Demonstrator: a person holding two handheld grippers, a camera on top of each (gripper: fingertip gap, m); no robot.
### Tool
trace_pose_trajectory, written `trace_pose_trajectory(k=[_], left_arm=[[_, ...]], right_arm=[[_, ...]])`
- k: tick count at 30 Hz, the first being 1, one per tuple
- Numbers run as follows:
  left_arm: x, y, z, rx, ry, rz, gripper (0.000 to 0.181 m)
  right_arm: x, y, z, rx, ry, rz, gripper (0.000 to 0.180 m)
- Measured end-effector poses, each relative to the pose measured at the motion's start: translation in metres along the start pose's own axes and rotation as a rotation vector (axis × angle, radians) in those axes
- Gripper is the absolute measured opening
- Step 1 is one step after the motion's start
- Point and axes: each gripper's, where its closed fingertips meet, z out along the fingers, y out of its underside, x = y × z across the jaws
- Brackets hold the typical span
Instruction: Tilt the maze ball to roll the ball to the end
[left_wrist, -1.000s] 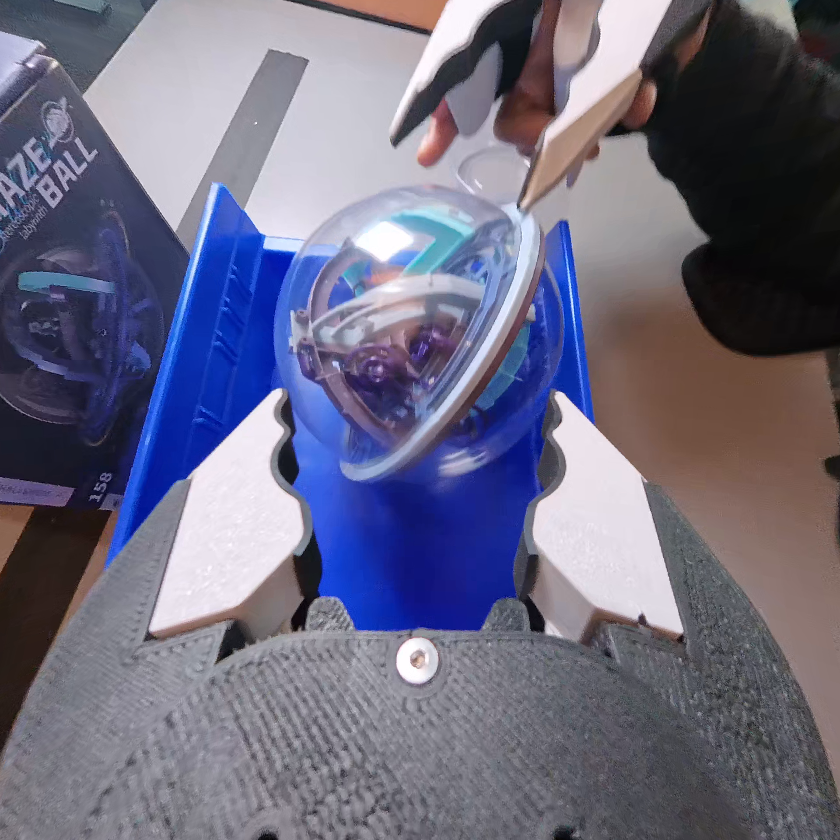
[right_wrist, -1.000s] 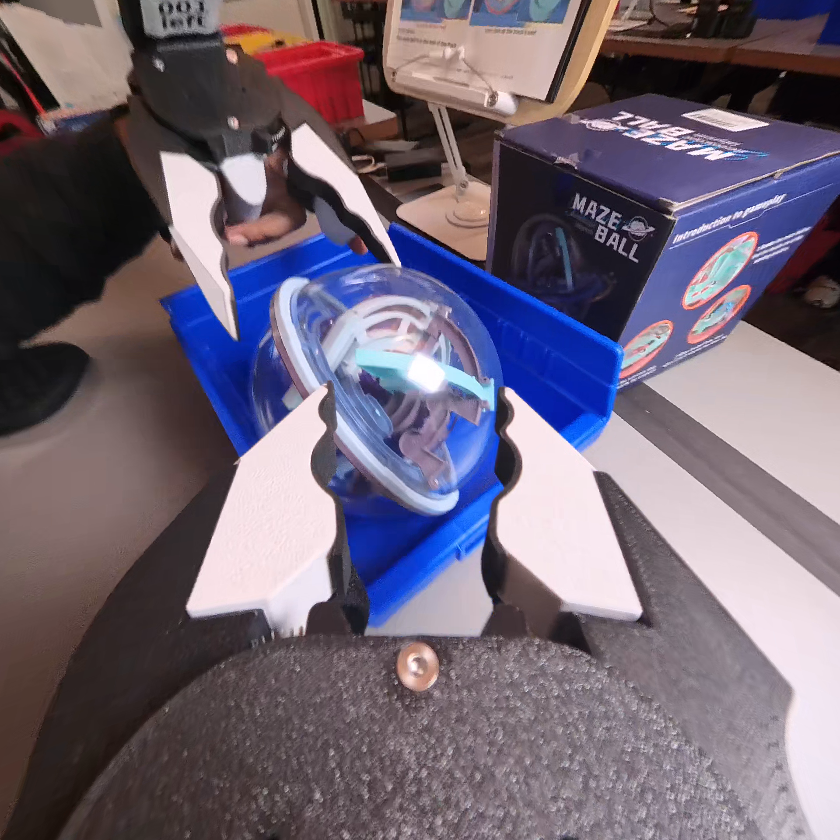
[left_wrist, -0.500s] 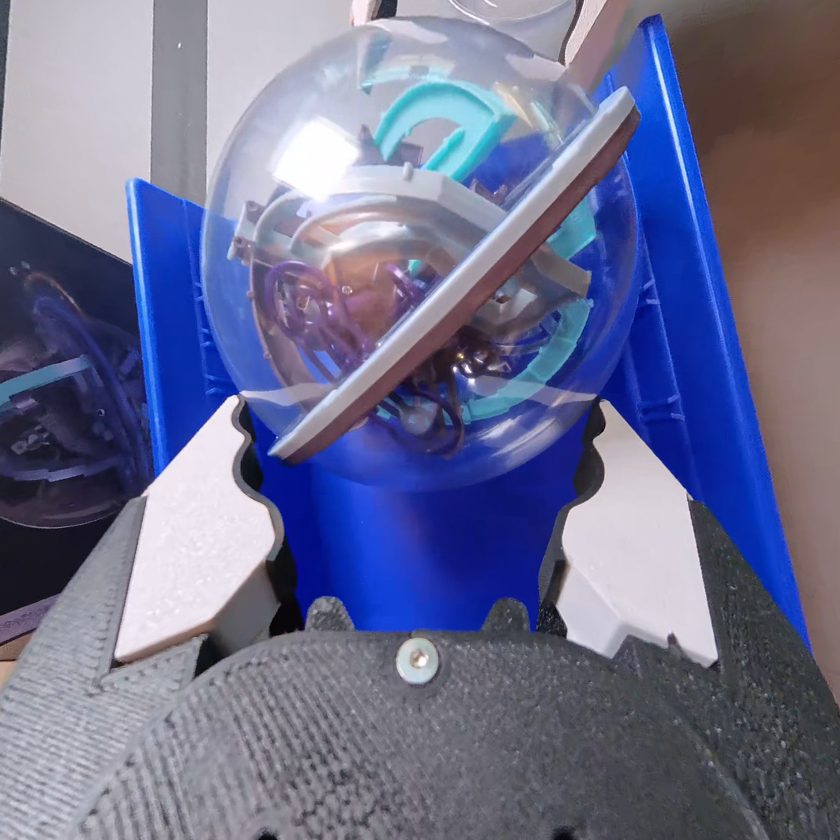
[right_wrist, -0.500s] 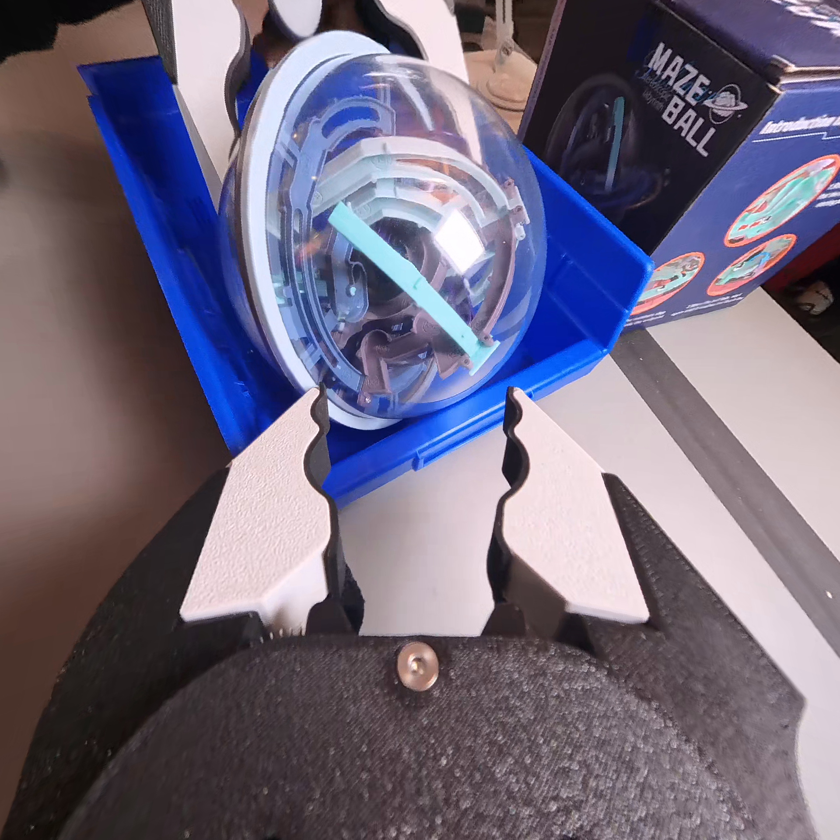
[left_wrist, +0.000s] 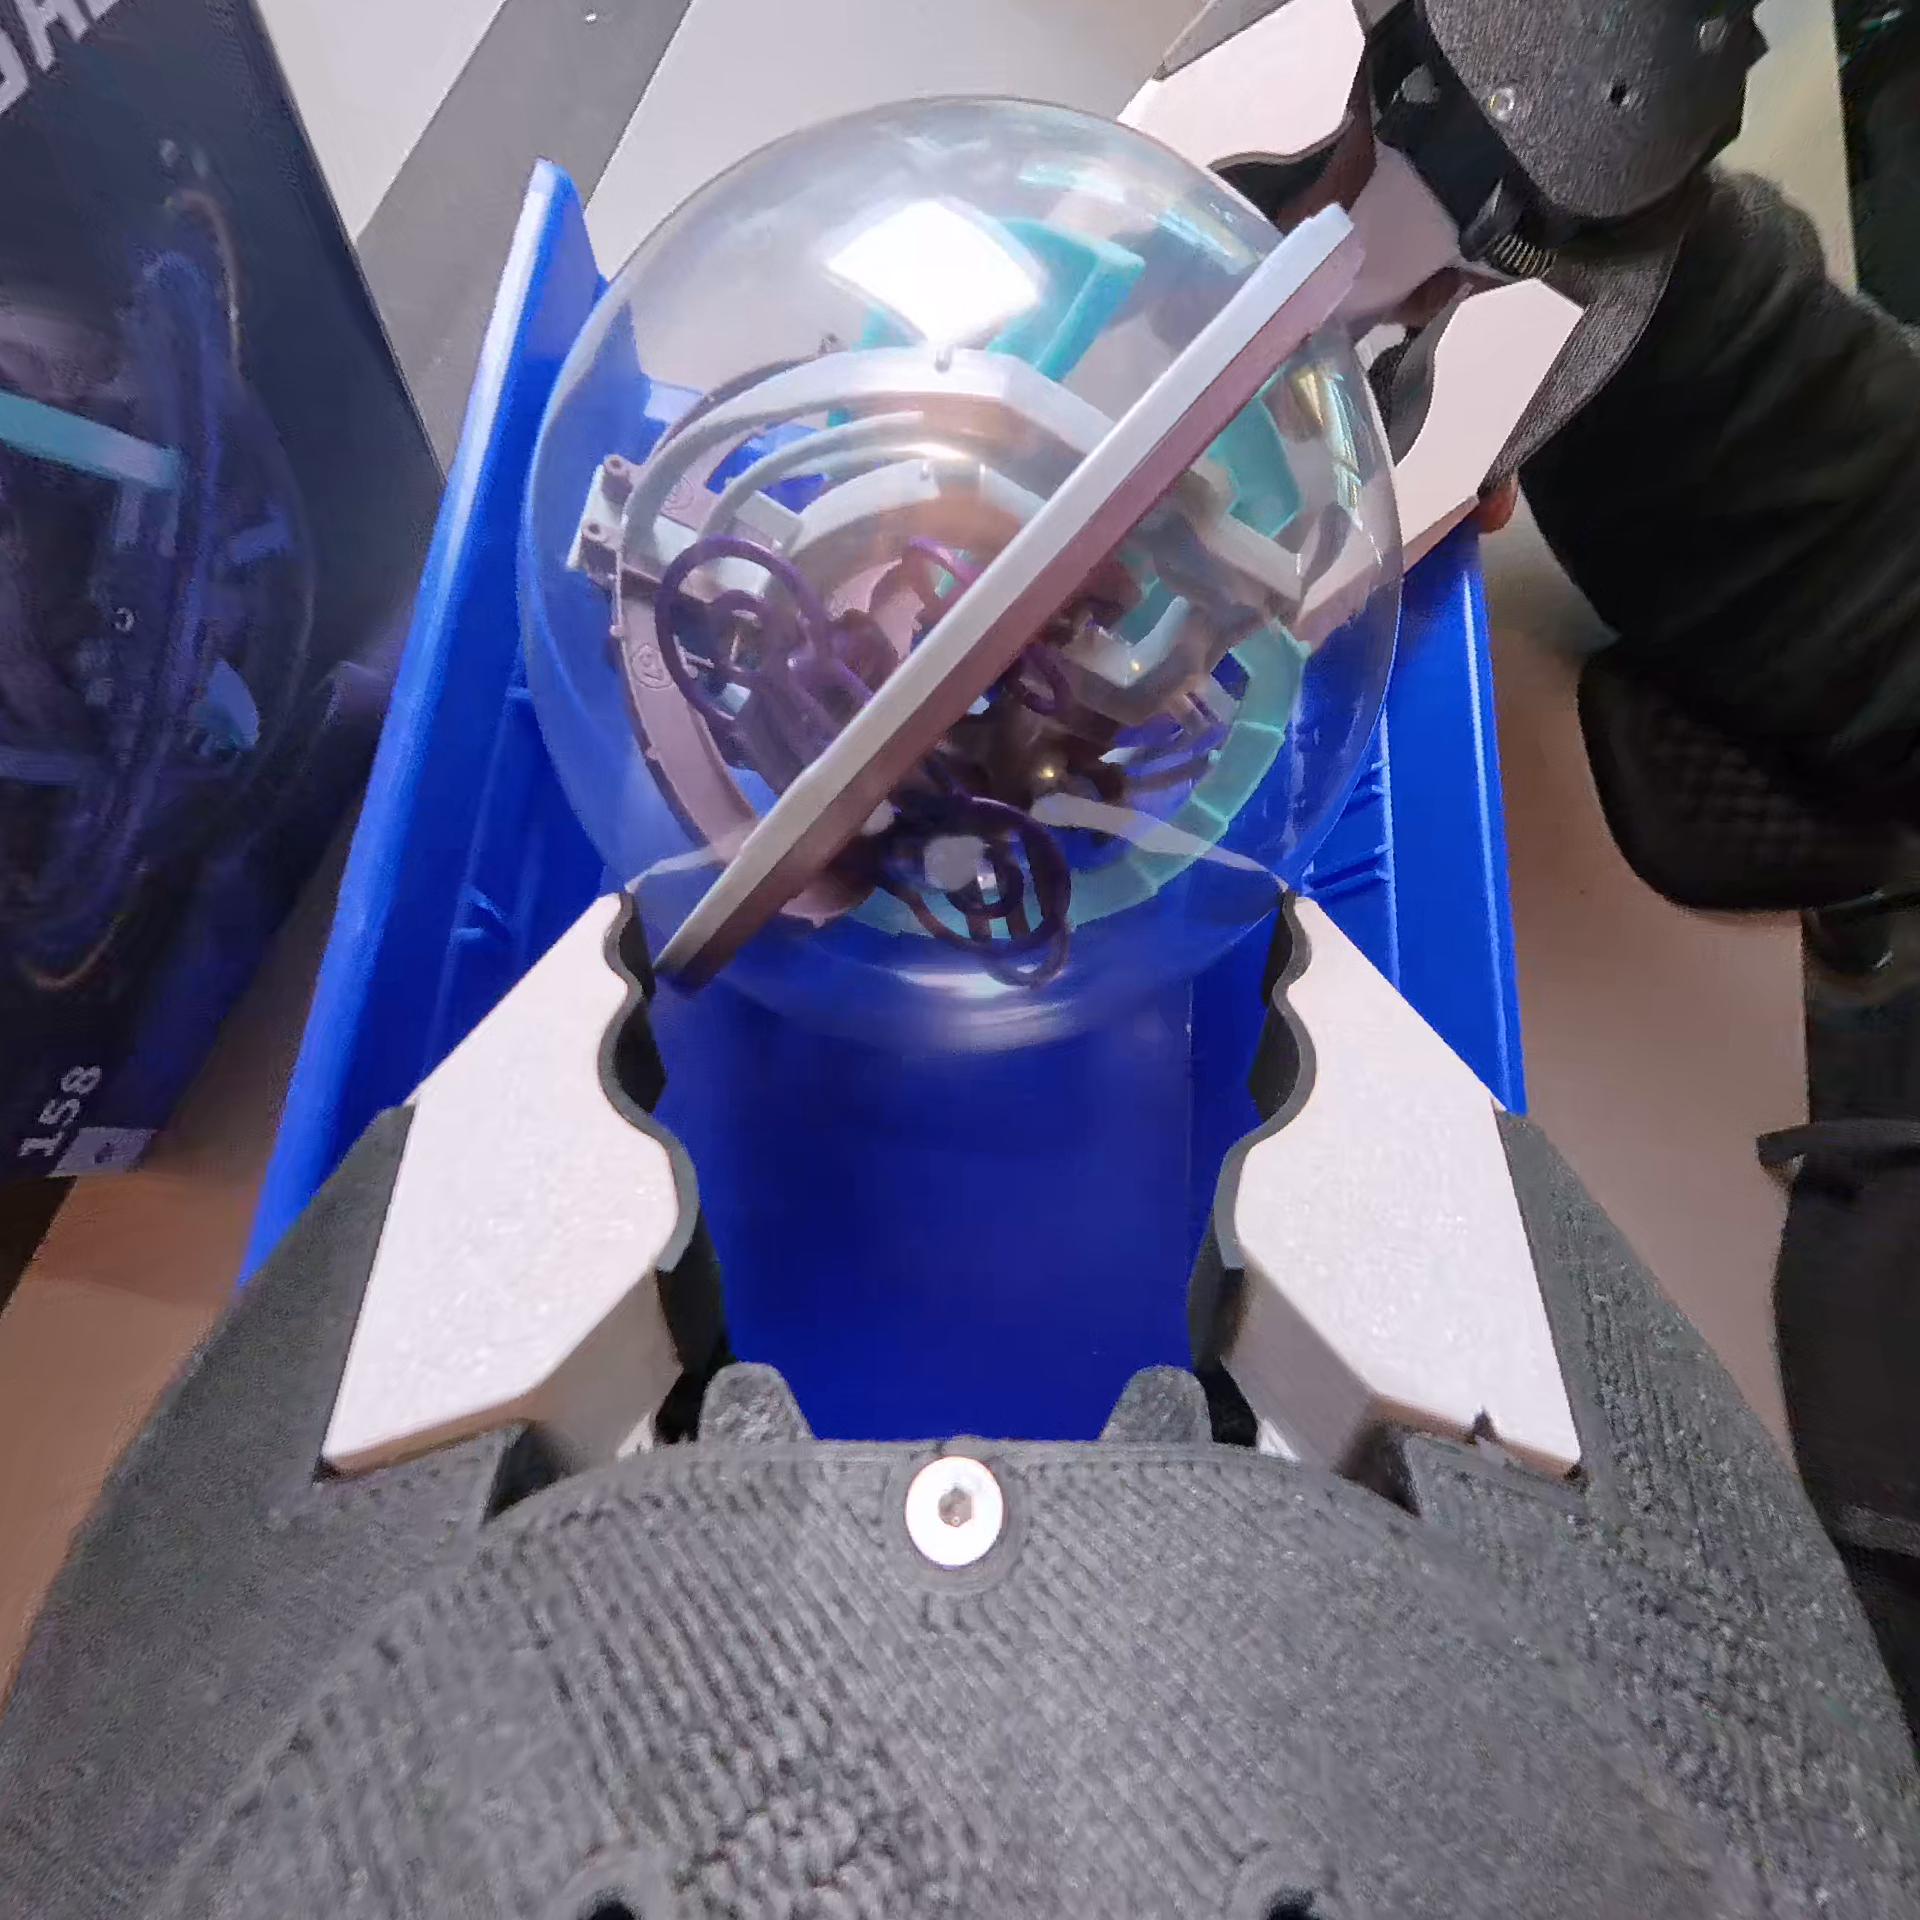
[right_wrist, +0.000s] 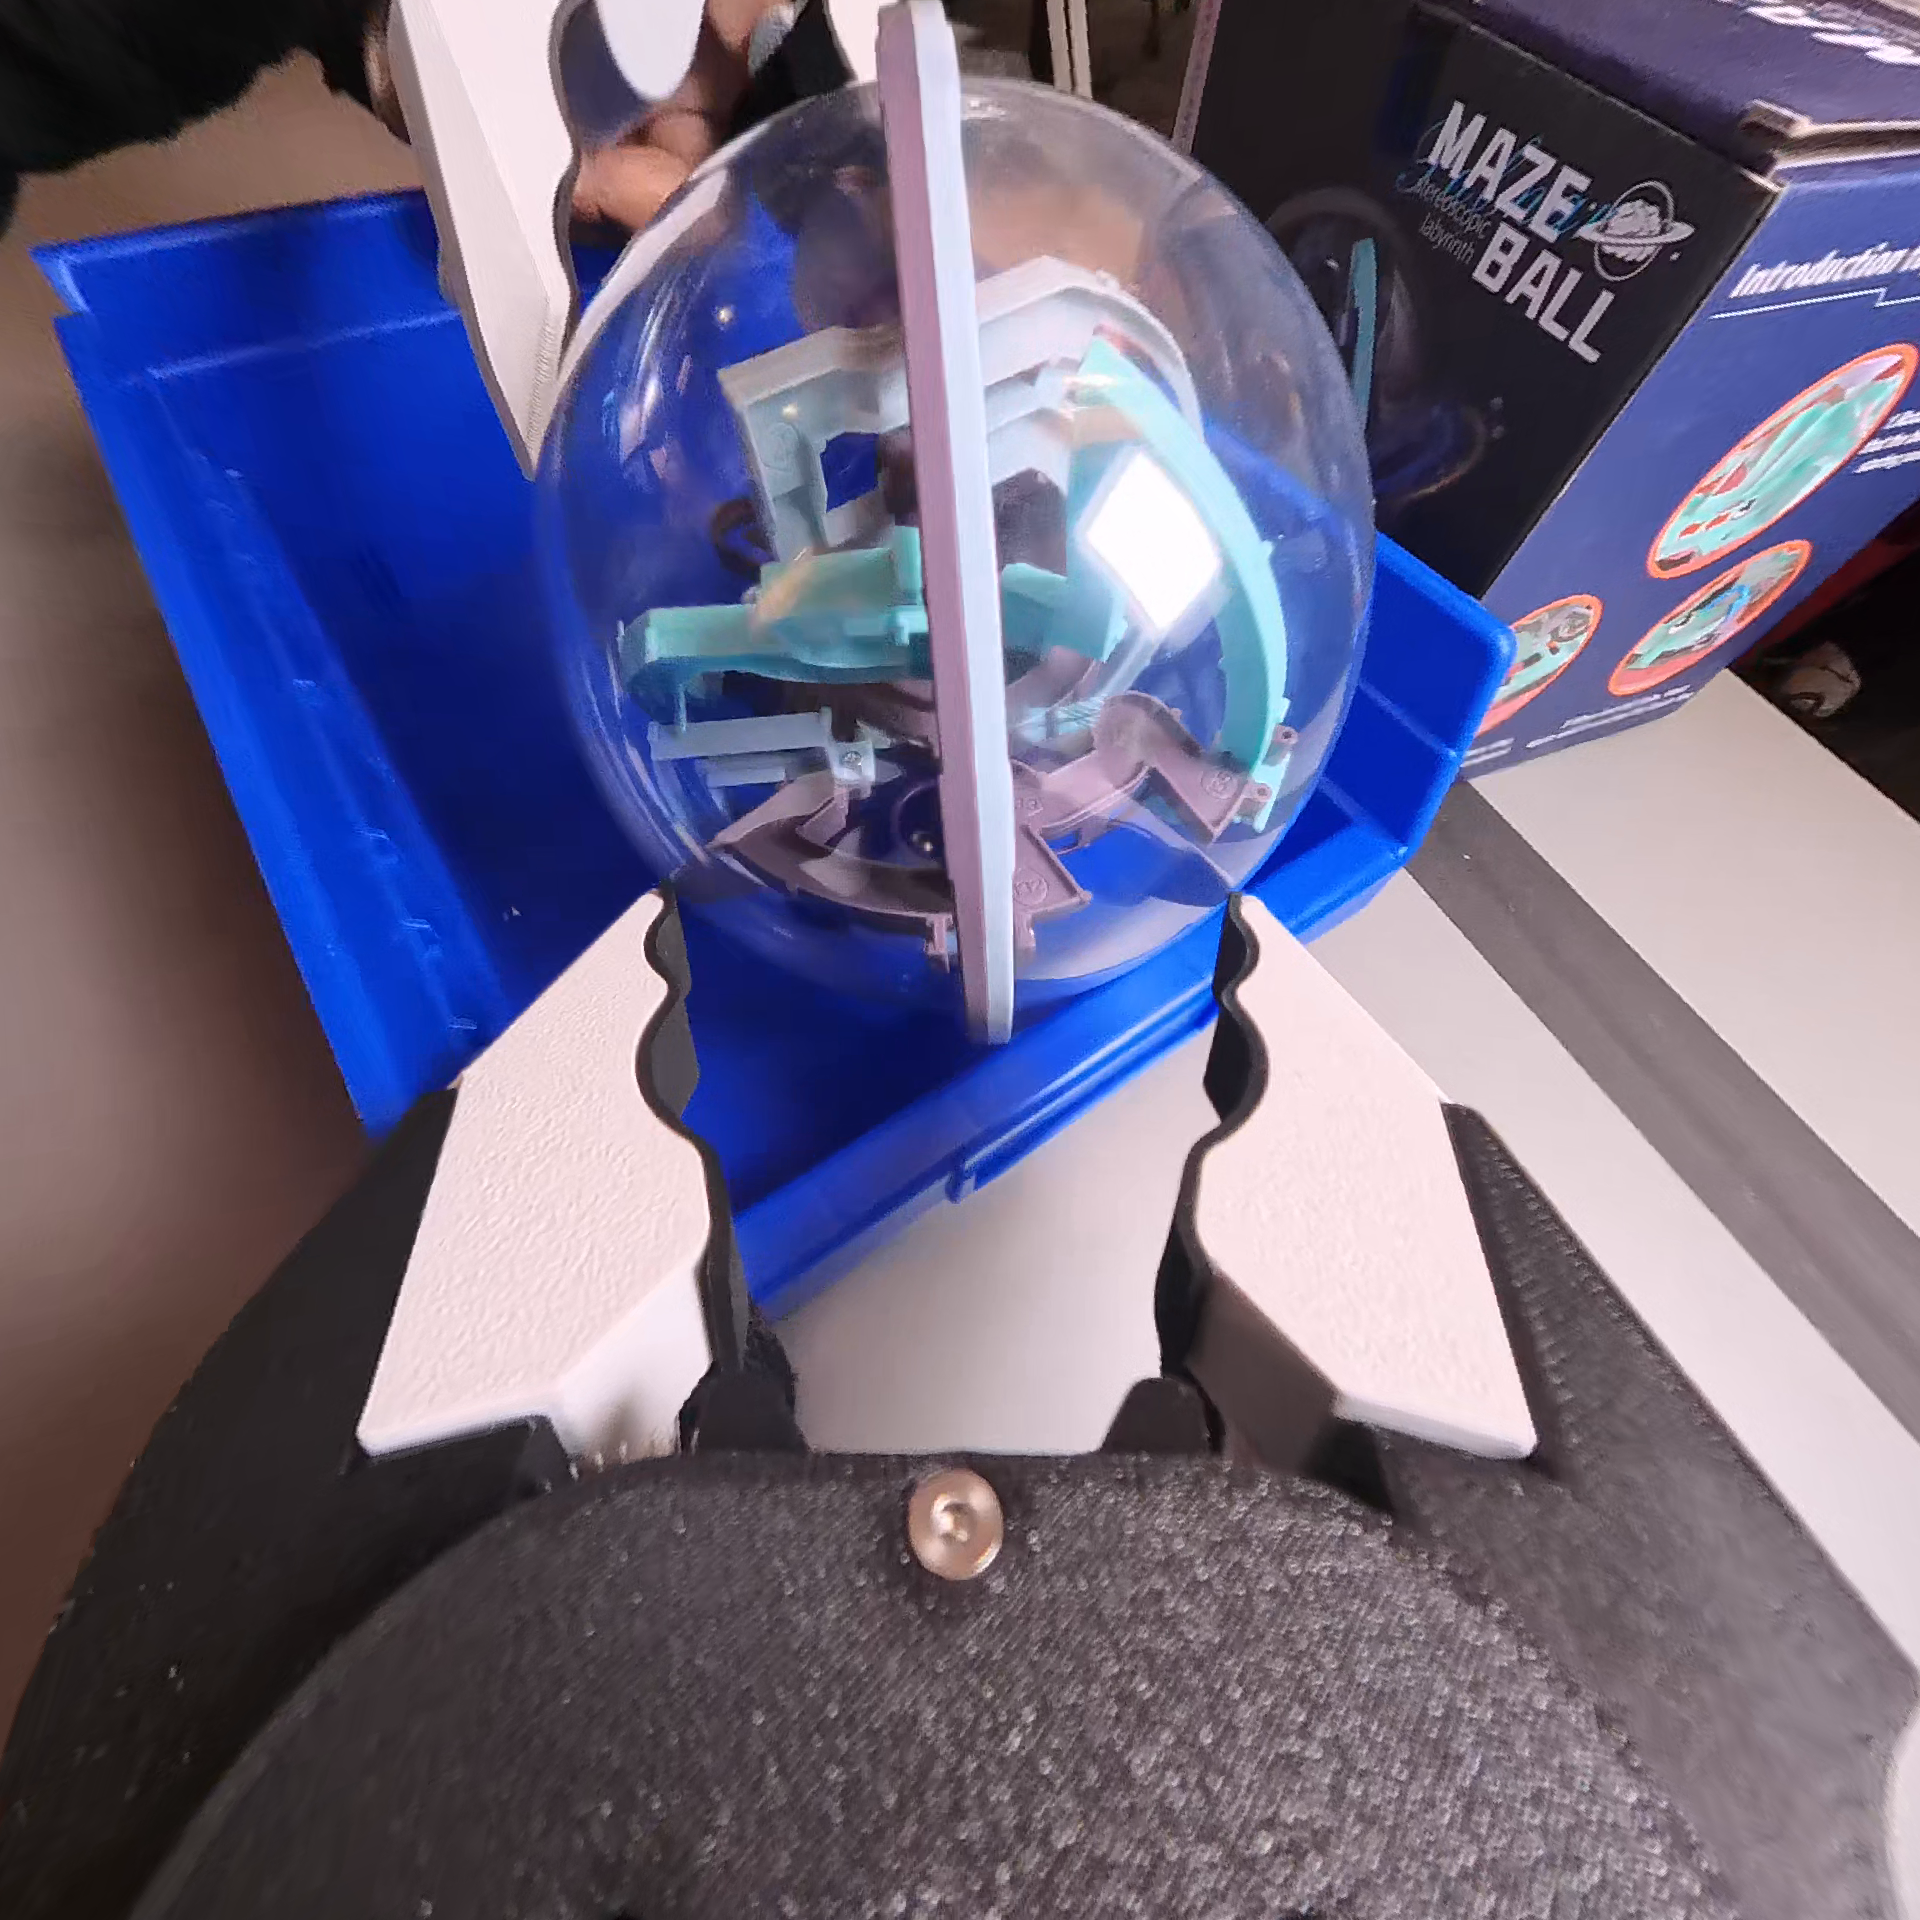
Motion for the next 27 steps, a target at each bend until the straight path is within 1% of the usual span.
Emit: trace_pose_trajectory(k=[3,6,9,11,12,13,16,17,18,19,20,21,22,23,25,27], left_arm=[[0.003,-0.001,-0.003,0.012,0.038,-0.058,0.117],[0.010,-0.018,-0.017,0.109,0.068,-0.092,0.117],[0.021,-0.034,-0.034,0.184,0.059,-0.071,0.118],[0.032,-0.042,-0.045,0.228,0.017,0.009,0.120],[0.042,-0.047,-0.050,0.255,0.001,0.062,0.126],[0.054,-0.051,-0.056,0.282,-0.013,0.106,0.131],[0.092,-0.062,-0.079,0.388,-0.102,0.287,0.136],[0.099,-0.067,-0.087,0.453,-0.148,0.352,0.136],[0.100,-0.071,-0.094,0.536,-0.168,0.362,0.133],[0.104,-0.073,-0.096,0.602,-0.111,0.315,0.142],[0.107,-0.072,-0.095,0.637,-0.027,0.234,0.149],[0.108,-0.069,-0.095,0.665,0.021,0.187,0.150],[0.112,-0.067,-0.094,0.697,0.025,0.193,0.153],[0.115,-0.065,-0.093,0.719,-0.002,0.212,0.153],[0.118,-0.058,-0.087,0.688,-0.081,0.261,0.153],[0.124,-0.055,-0.089,0.690,-0.100,0.303,0.153]], right_arm=[[-0.002,-0.008,-0.003,0.070,-0.040,0.066,0.100],[0.000,-0.030,-0.015,0.161,-0.053,0.114,0.100],[-0.003,-0.053,-0.029,0.226,-0.051,0.124,0.101],[-0.008,-0.073,-0.040,0.300,-0.077,0.164,0.104],[-0.011,-0.084,-0.048,0.341,-0.100,0.187,0.106],[-0.016,-0.095,-0.056,0.381,-0.128,0.200,0.108],[-0.036,-0.124,-0.078,0.472,-0.213,0.201,0.111],[-0.043,-0.130,-0.079,0.478,-0.234,0.206,0.111],[-0.050,-0.134,-0.076,0.472,-0.255,0.209,0.110],[-0.058,-0.135,-0.070,0.458,-0.276,0.207,0.112],[-0.067,-0.134,-0.062,0.436,-0.299,0.199,0.117],[-0.075,-0.131,-0.055,0.414,-0.321,0.191,0.123],[-0.081,-0.128,-0.050,0.396,-0.337,0.184,0.127],[-0.085,-0.126,-0.046,0.385,-0.346,0.180,0.130],[-0.090,-0.124,-0.042,0.374,-0.356,0.171,0.135],[-0.098,-0.125,-0.039,0.366,-0.377,0.168,0.140]])
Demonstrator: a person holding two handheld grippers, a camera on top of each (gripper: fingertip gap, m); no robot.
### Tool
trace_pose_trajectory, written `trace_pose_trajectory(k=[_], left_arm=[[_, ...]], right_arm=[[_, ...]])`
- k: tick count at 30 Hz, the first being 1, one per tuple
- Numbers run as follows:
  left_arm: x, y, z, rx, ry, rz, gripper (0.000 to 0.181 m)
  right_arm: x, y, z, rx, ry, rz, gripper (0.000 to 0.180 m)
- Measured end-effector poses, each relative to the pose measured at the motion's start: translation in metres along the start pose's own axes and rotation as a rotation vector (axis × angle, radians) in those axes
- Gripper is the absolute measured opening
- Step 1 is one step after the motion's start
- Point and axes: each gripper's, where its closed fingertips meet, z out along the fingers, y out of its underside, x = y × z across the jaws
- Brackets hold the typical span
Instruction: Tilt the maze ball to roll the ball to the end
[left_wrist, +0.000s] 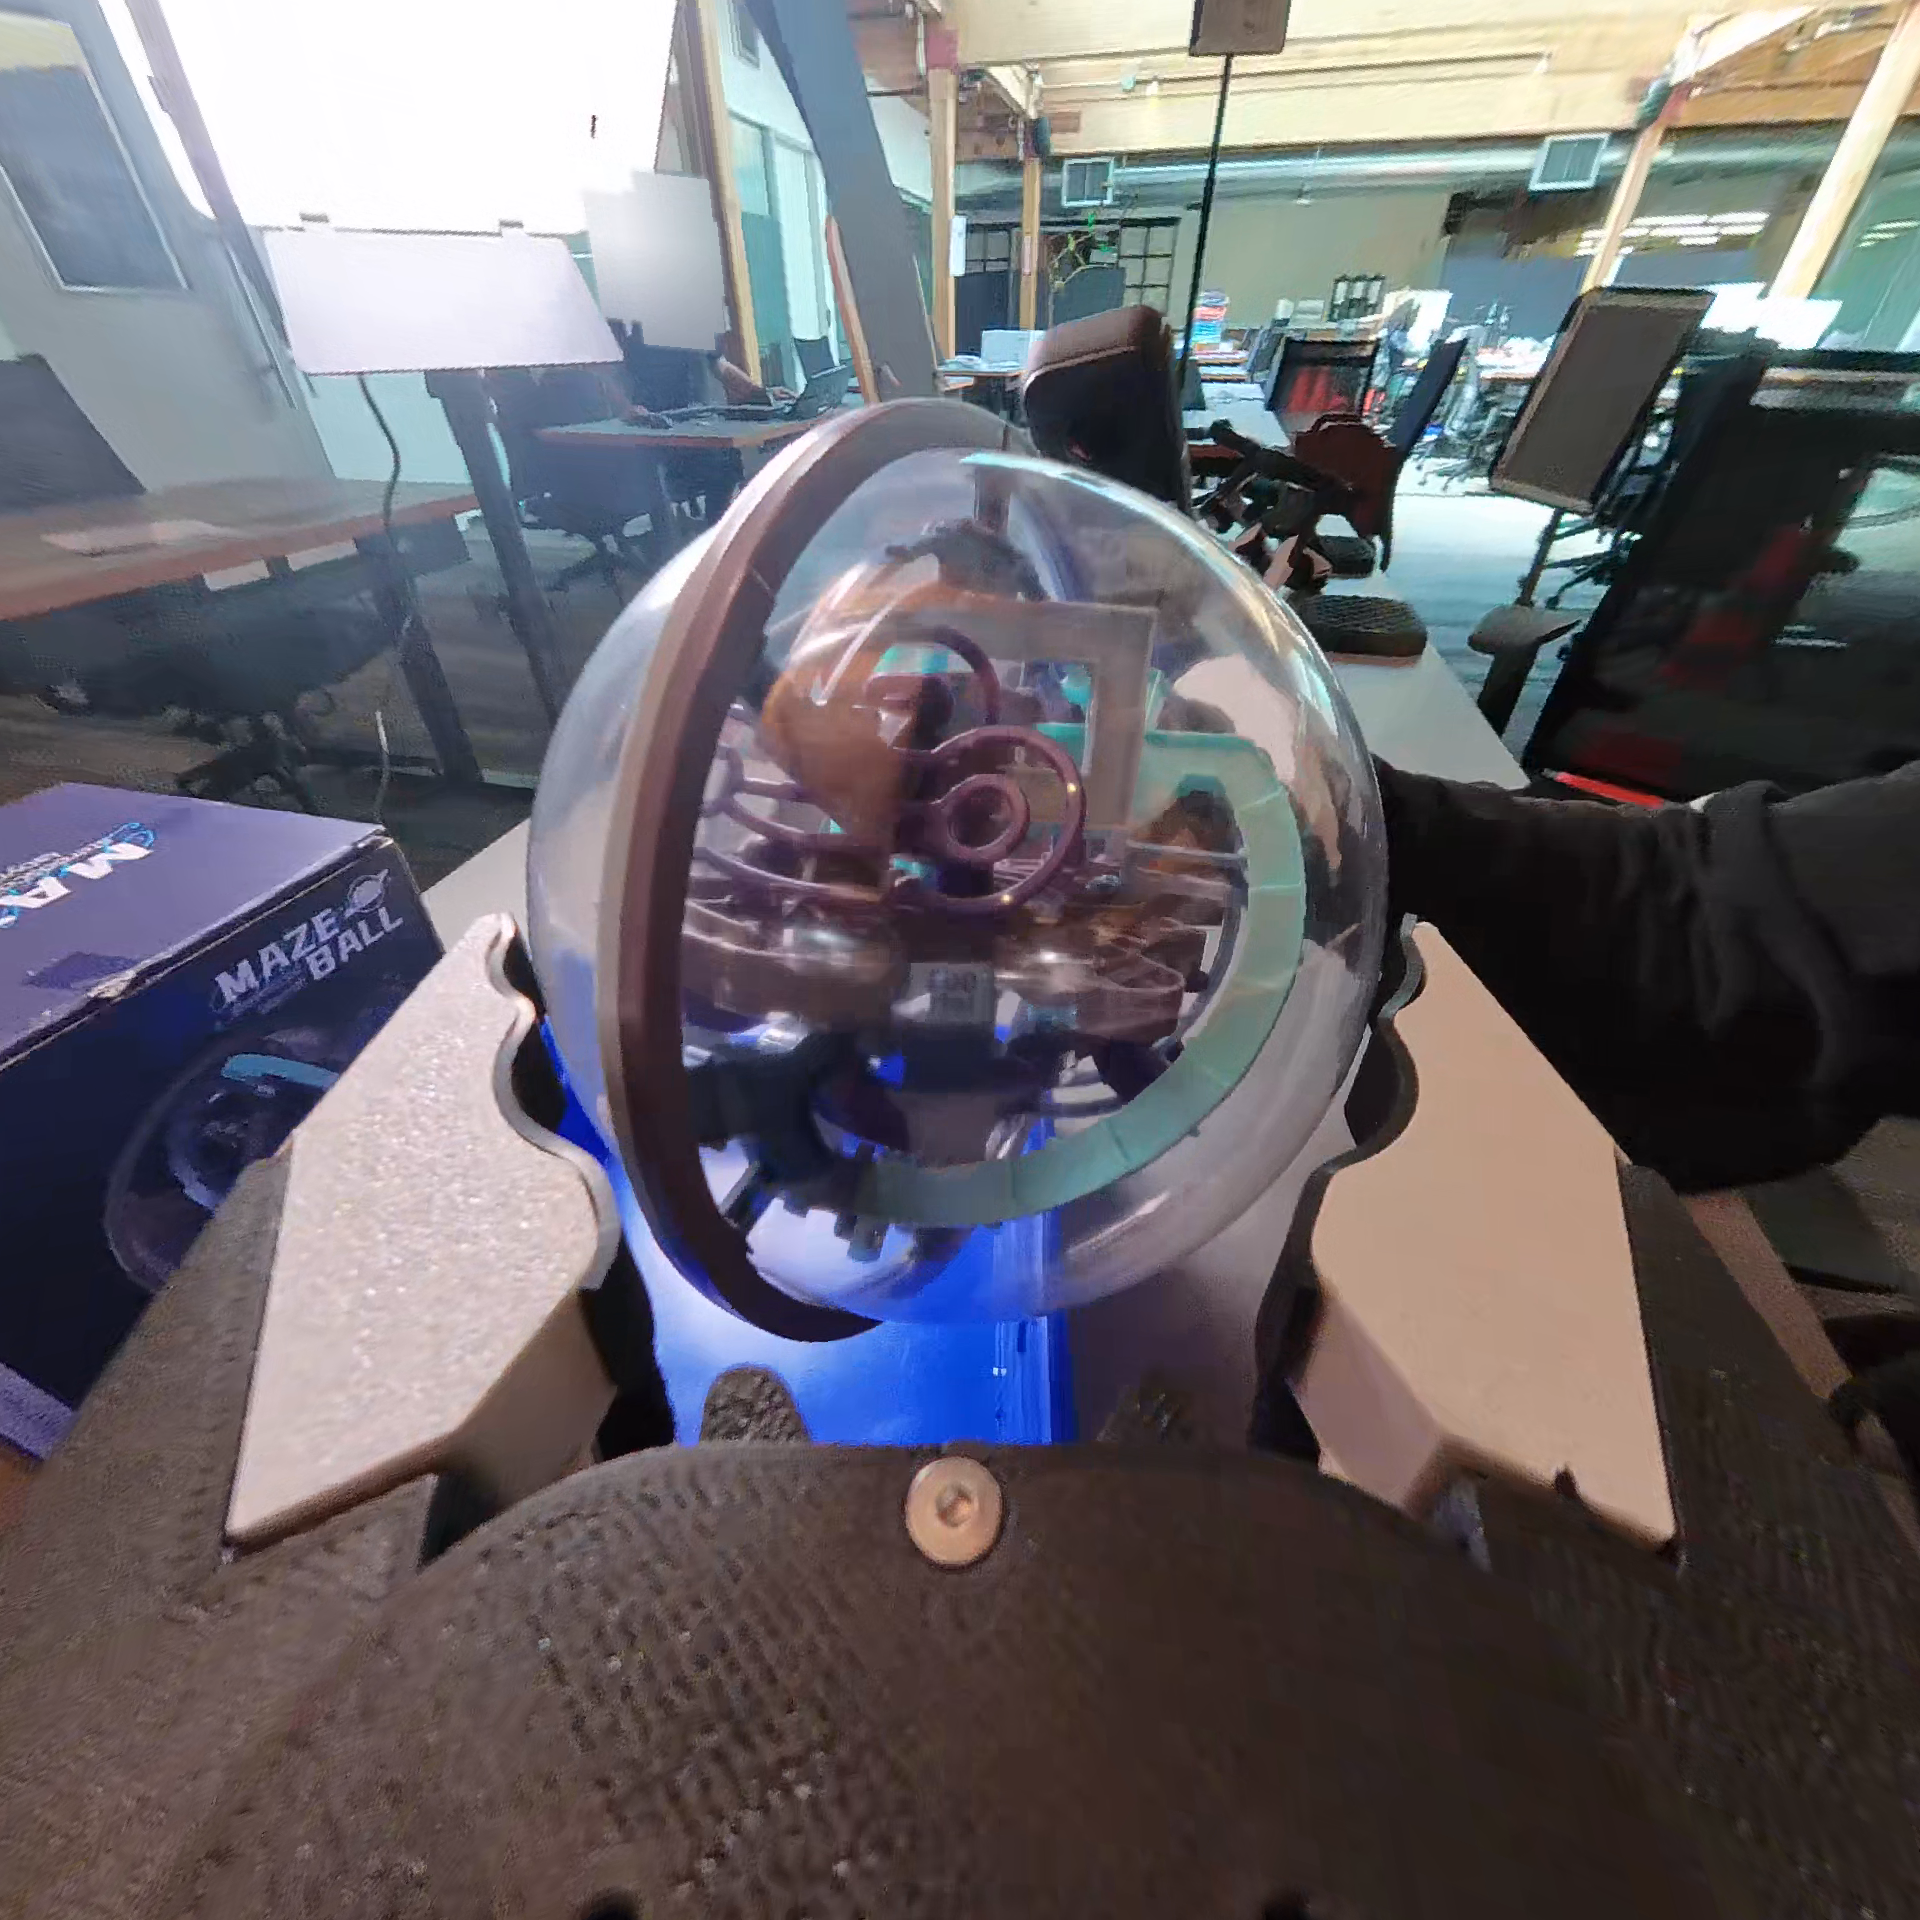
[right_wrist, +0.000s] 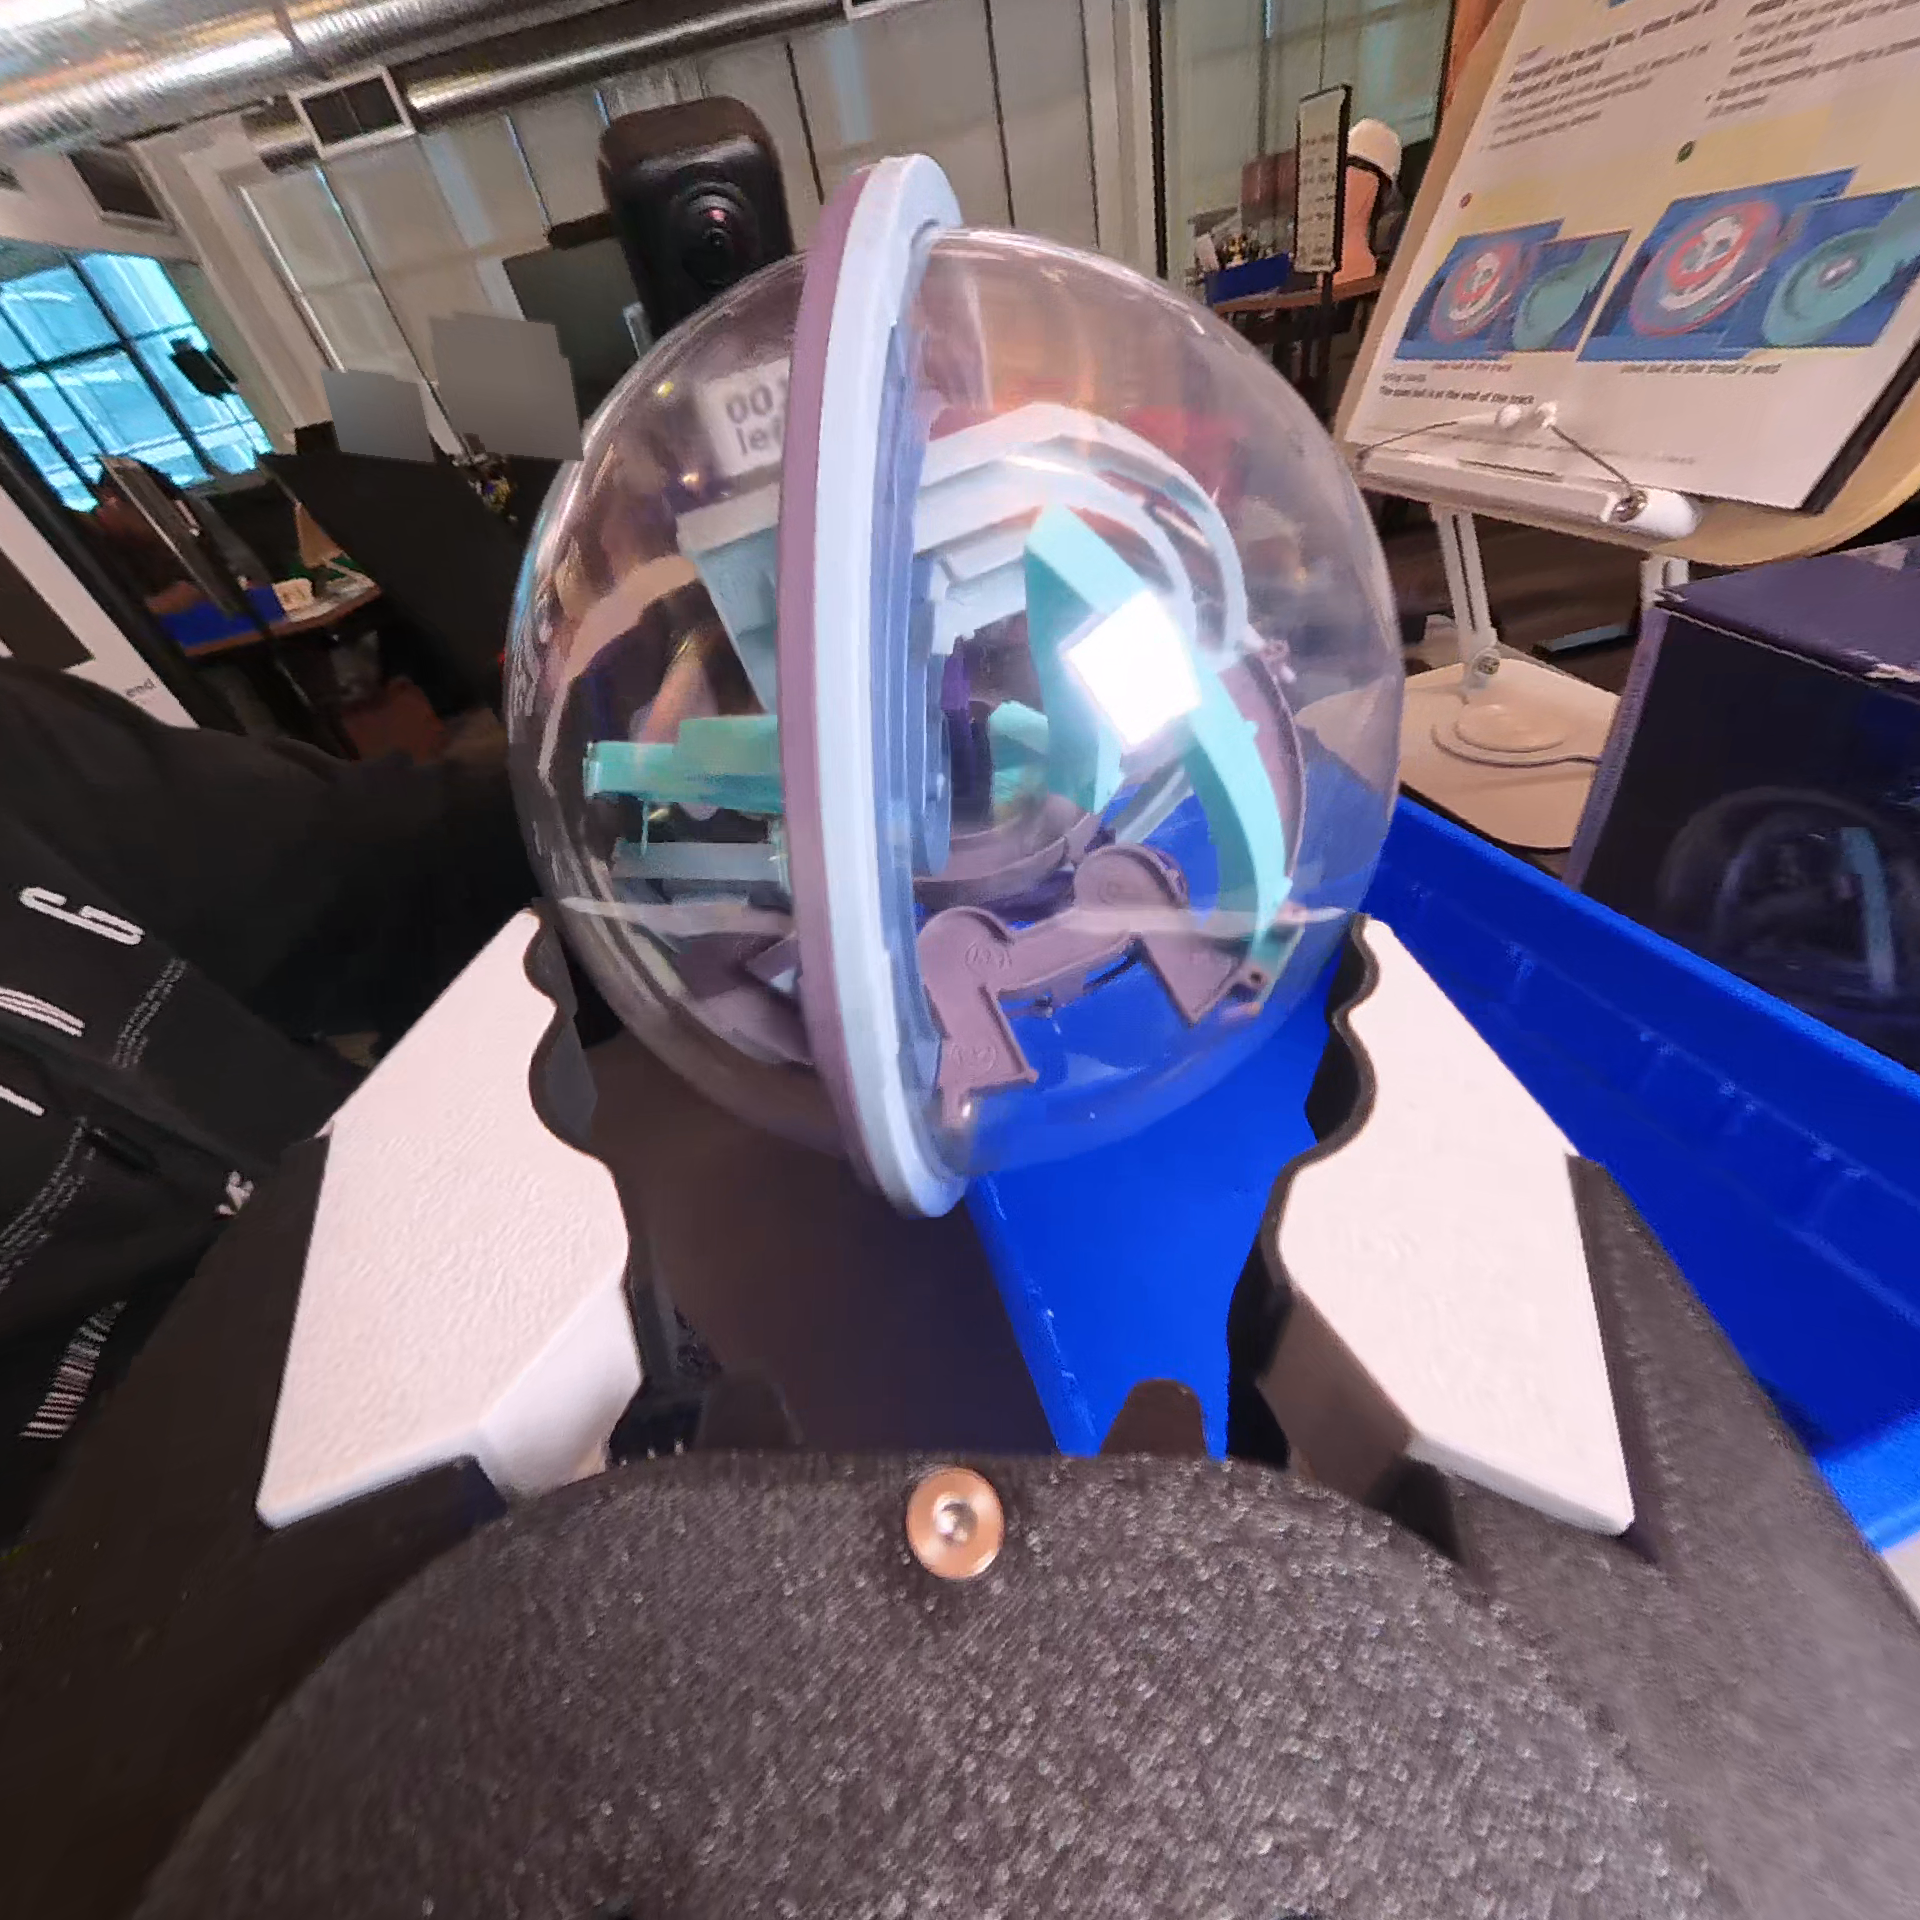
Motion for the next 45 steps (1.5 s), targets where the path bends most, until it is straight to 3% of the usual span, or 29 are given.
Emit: trace_pose_trajectory(k=[6,10,19,24,35,40,45], left_arm=[[0.018,0.034,-0.008,-0.094,0.163,-0.125,0.153],[0.021,0.022,-0.015,-0.046,0.197,-0.146,0.154],[0.005,0.000,-0.027,0.048,0.190,-0.416,0.153],[0.000,0.007,-0.029,0.065,0.238,-0.530,0.153],[0.034,0.009,-0.012,0.082,0.366,-0.404,0.153],[0.031,-0.011,-0.022,0.233,0.379,-0.395,0.153],[0.005,-0.032,-0.044,0.488,0.405,-0.555,0.152]], right_arm=[[-0.016,-0.004,0.013,-0.005,0.001,-0.050,0.151],[-0.022,-0.003,0.019,-0.027,0.008,-0.066,0.151],[-0.018,-0.014,0.033,0.042,-0.002,0.225,0.151],[-0.013,-0.019,0.035,0.040,0.053,0.307,0.150],[-0.028,-0.070,0.025,-0.035,0.128,0.078,0.150],[-0.034,-0.094,0.039,-0.114,0.145,0.009,0.147],[-0.024,-0.132,0.068,-0.226,0.239,-0.105,0.122]])
